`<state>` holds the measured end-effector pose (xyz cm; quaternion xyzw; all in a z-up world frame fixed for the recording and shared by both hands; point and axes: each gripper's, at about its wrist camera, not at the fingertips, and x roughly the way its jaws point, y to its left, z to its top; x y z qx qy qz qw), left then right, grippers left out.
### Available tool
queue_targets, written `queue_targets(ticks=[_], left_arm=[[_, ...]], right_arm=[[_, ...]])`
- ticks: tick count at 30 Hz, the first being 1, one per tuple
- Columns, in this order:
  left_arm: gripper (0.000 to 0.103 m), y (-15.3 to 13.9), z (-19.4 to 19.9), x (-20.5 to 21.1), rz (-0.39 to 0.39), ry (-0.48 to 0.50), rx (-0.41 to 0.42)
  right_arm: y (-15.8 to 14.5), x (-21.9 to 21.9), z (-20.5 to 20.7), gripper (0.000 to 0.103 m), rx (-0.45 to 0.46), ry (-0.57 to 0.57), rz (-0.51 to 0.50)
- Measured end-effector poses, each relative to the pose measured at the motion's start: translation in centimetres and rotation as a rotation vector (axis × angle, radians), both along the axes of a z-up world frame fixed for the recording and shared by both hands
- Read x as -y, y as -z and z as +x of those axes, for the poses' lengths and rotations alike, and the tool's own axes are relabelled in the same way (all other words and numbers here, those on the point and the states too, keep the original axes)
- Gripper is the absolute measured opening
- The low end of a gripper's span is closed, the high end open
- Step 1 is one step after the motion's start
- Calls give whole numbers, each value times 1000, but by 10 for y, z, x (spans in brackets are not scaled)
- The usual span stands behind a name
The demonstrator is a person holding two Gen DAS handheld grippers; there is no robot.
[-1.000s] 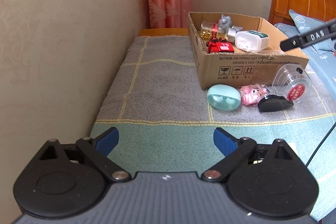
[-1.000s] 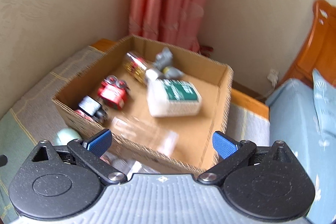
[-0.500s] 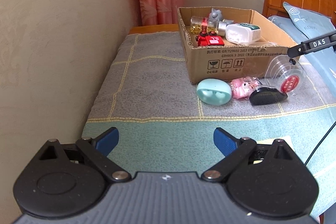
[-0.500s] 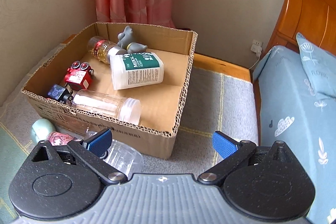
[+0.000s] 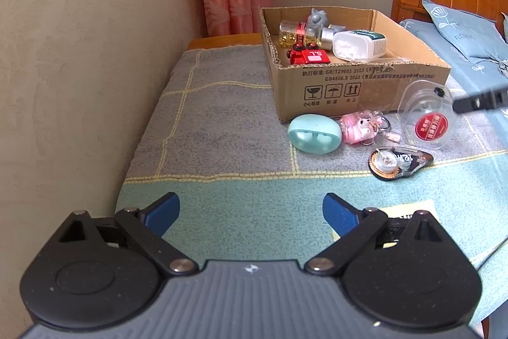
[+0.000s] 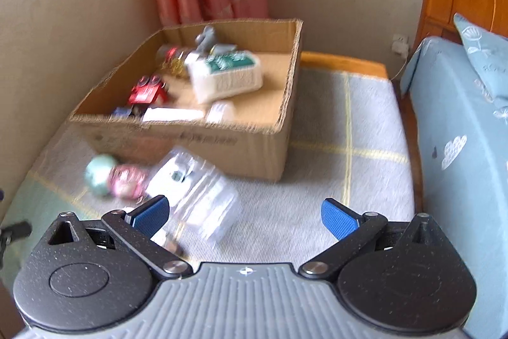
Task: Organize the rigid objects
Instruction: 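Move the left tool to the correction tape while the right tool approaches the clear container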
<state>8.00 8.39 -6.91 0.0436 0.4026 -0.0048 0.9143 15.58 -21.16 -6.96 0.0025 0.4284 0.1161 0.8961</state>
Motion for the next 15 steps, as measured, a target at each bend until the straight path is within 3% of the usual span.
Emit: queue_targets(ticks=[6,12,15], left_arm=[[97,2,1,2,0,9,-6],[97,1,5,7,-26,47,-12],[97,0,5,12,1,62,-7]], right_arm=[[21,-21,-23,103,-14,-46,-54],[41,-27,-19,103,0,15,-59],[32,-28,-21,103,35,11,-40]])
